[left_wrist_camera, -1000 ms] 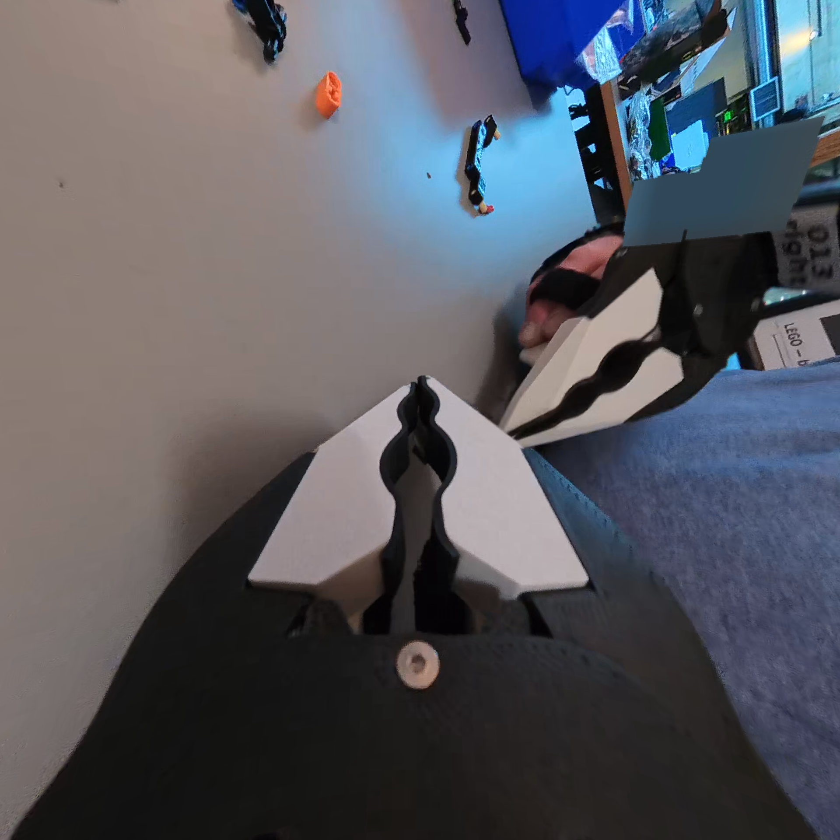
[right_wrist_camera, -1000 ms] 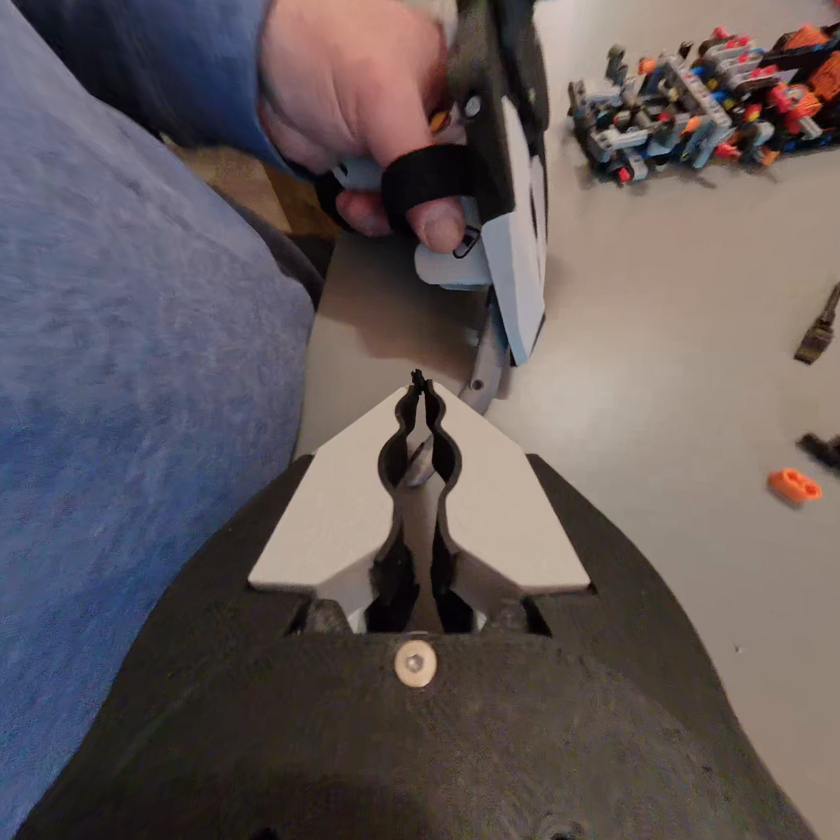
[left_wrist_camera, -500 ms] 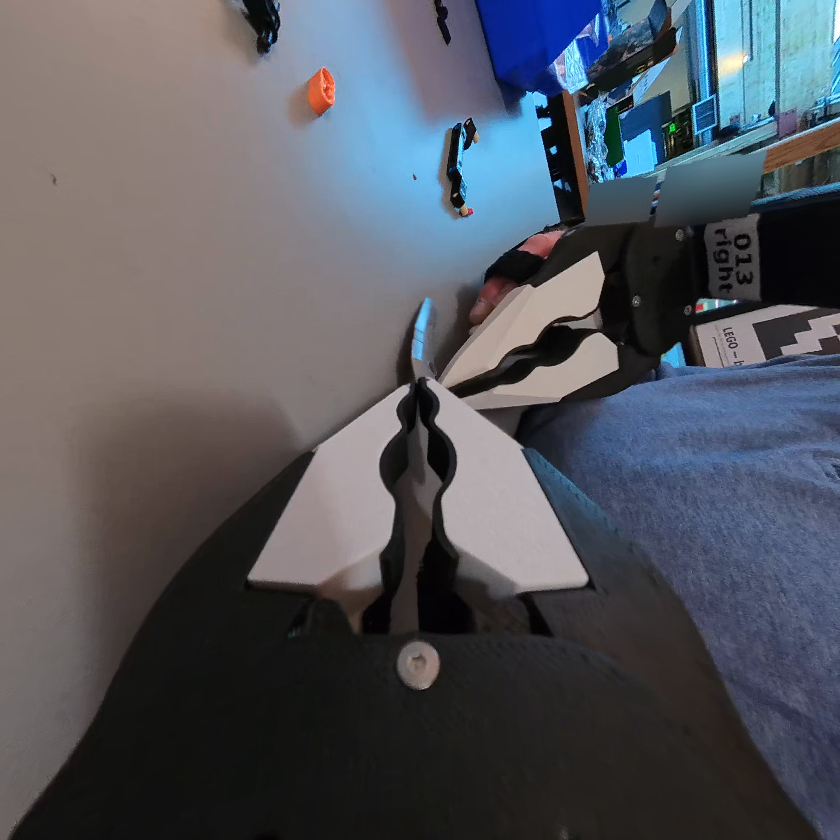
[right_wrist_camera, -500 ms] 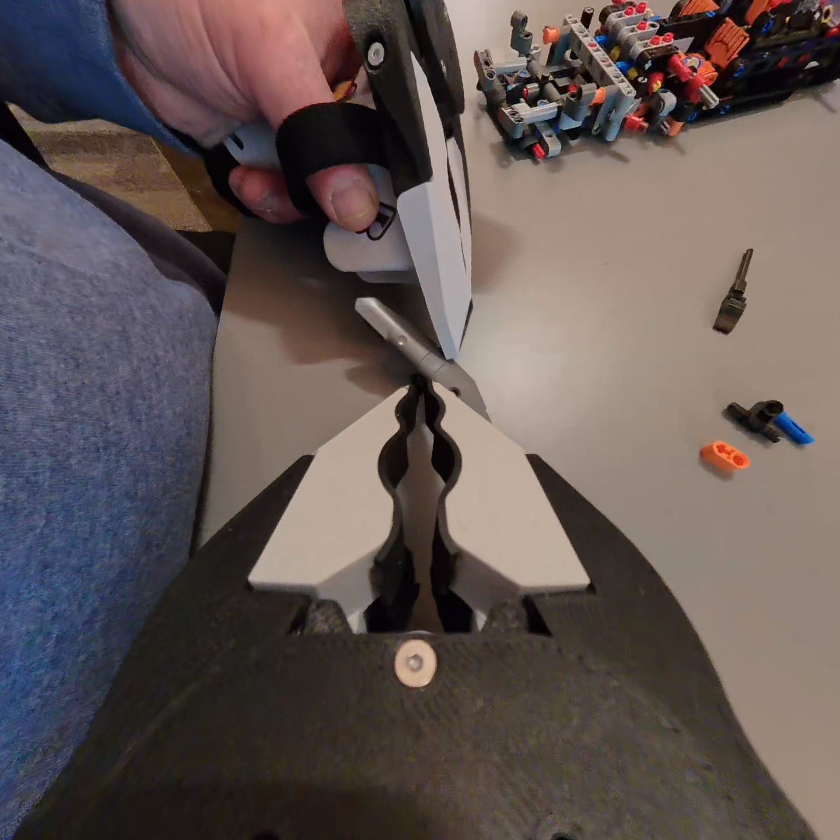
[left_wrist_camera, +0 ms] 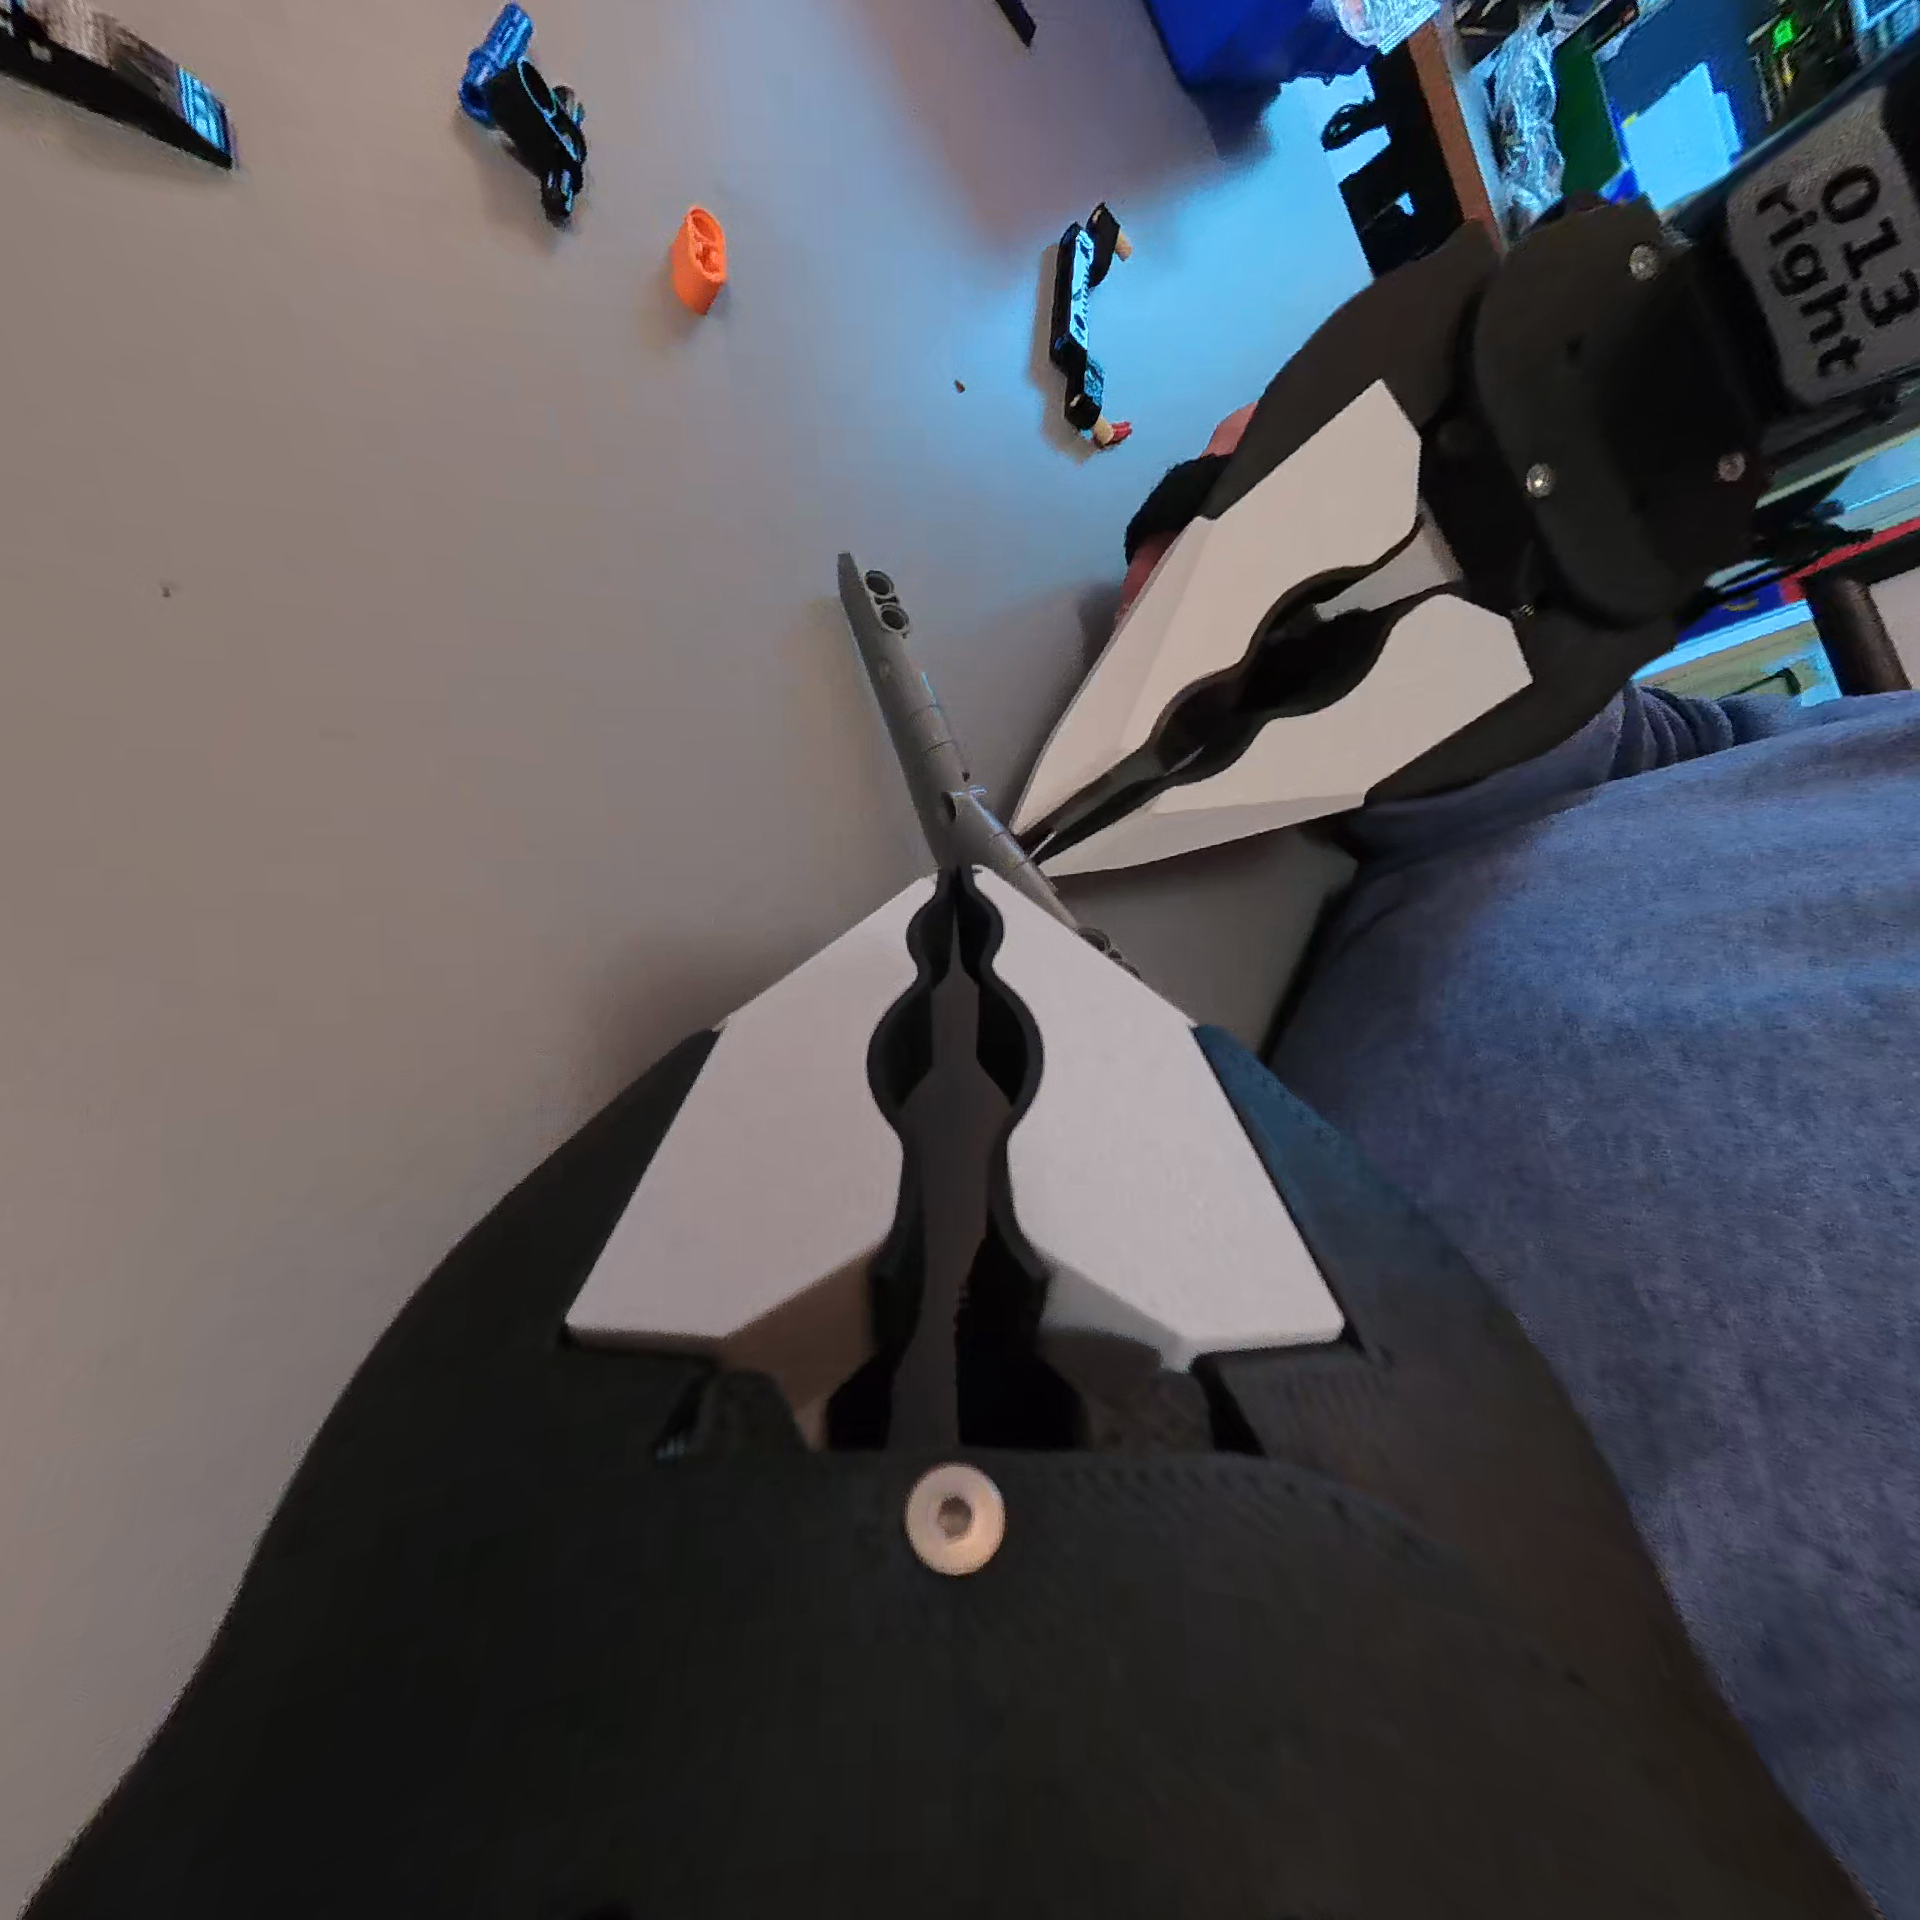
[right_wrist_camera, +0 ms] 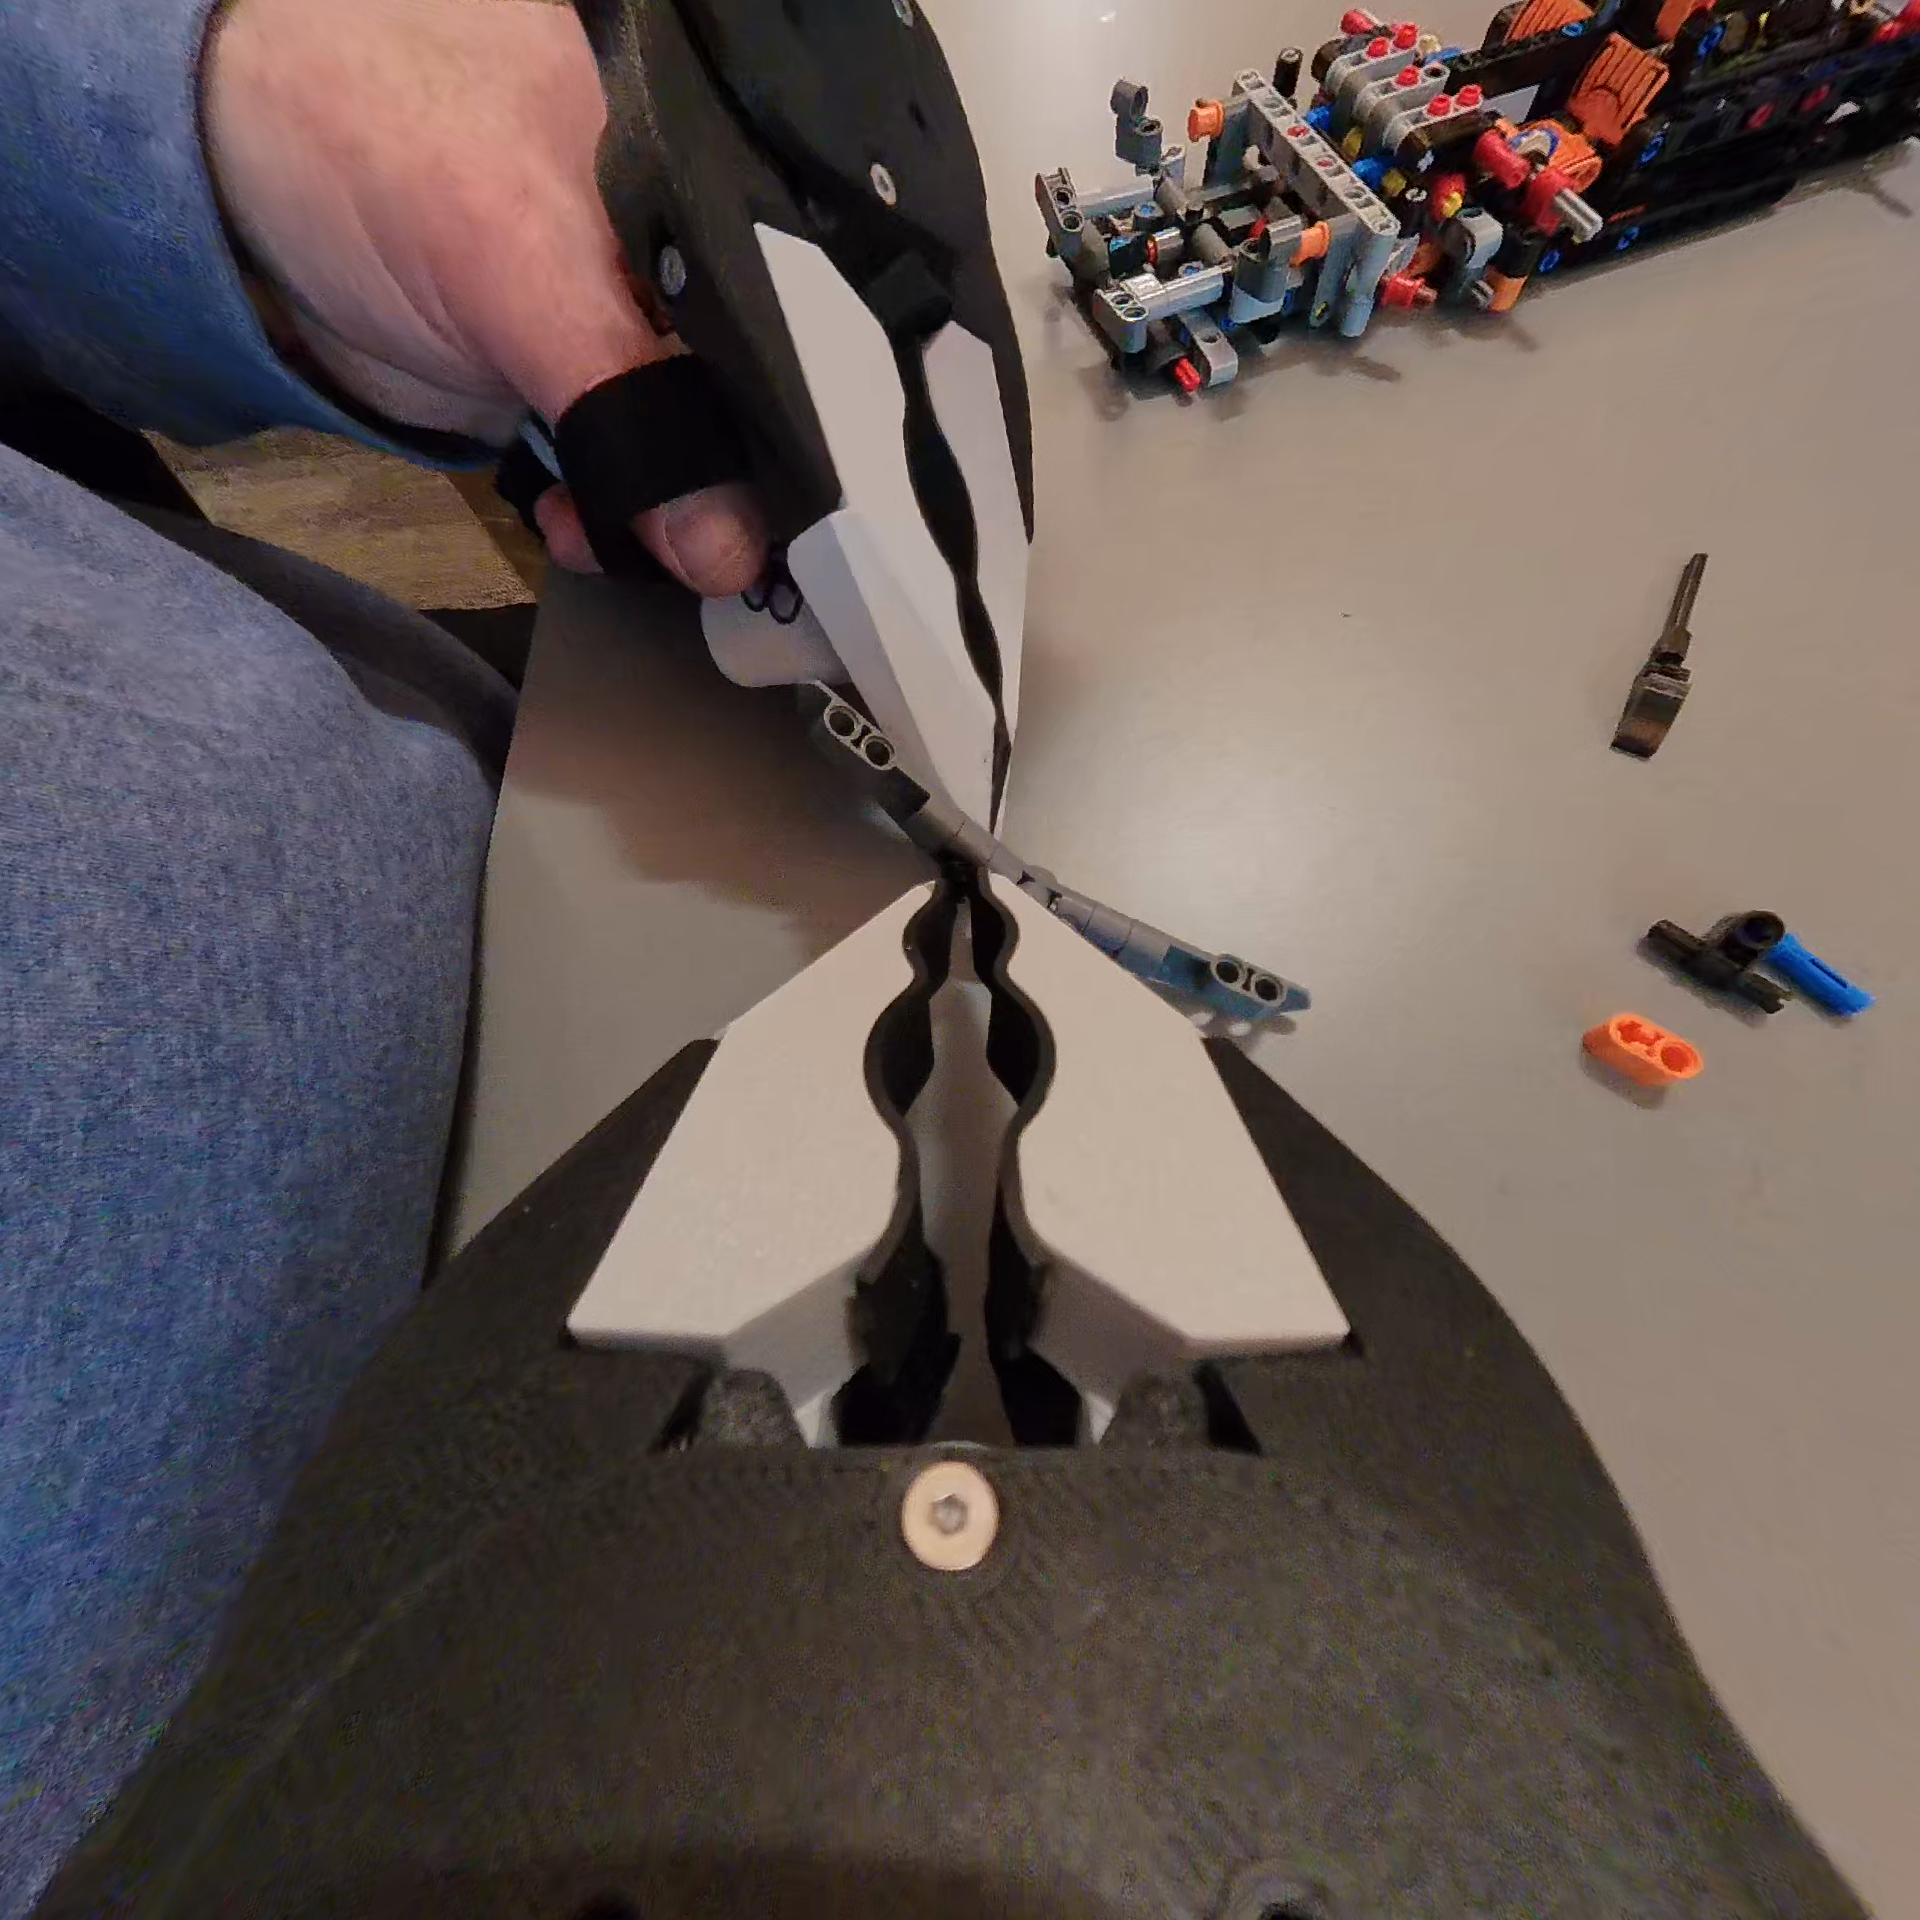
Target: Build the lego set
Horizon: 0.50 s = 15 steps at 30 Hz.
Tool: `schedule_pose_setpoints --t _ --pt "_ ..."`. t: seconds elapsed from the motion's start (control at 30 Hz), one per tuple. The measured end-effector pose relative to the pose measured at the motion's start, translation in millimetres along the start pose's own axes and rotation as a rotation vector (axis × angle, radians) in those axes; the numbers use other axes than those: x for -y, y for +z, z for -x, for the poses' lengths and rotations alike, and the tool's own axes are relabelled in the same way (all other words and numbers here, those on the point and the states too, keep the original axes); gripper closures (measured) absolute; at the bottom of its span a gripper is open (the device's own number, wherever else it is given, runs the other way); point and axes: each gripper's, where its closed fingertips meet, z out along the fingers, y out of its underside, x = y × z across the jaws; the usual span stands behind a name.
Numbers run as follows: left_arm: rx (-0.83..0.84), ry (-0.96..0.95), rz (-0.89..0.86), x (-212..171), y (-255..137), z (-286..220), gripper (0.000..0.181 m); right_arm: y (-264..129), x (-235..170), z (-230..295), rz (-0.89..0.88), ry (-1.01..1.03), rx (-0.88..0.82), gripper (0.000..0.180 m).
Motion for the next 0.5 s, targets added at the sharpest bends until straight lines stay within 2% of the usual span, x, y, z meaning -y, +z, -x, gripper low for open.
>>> schedule_pose_setpoints --t 0.13,0.17,0.2,0.3,0.5 --pt "-0.015 0.015 -0.012 0.2 -2.8 -1.2 0.181 1.7 -2.1 -0.6 0.018 0.012 0.006 0.178" --pt "-0.029 0.032 -0.012 -0.3 -4.1 -4.1 0.174 2.1 -3.0 -1.2 0.024 0.017 0.006 0.178" --pt "-0.08 0.049 -0.013 -1.0 -5.7 -12.0 0.158 2.1 -2.6 -1.9 0.022 0.017 0.003 0.178" --pt "-0.096 0.076 -0.006 -3.9 -6.2 -15.3 0.154 3.1 -1.9 -1.7 0.022 0.023 0.012 0.178" --pt "-0.081 0.173 0.035 -11.2 -2.9 -22.5 0.133 5.5 -1.9 -2.7 0.032 0.021 0.011 0.178"
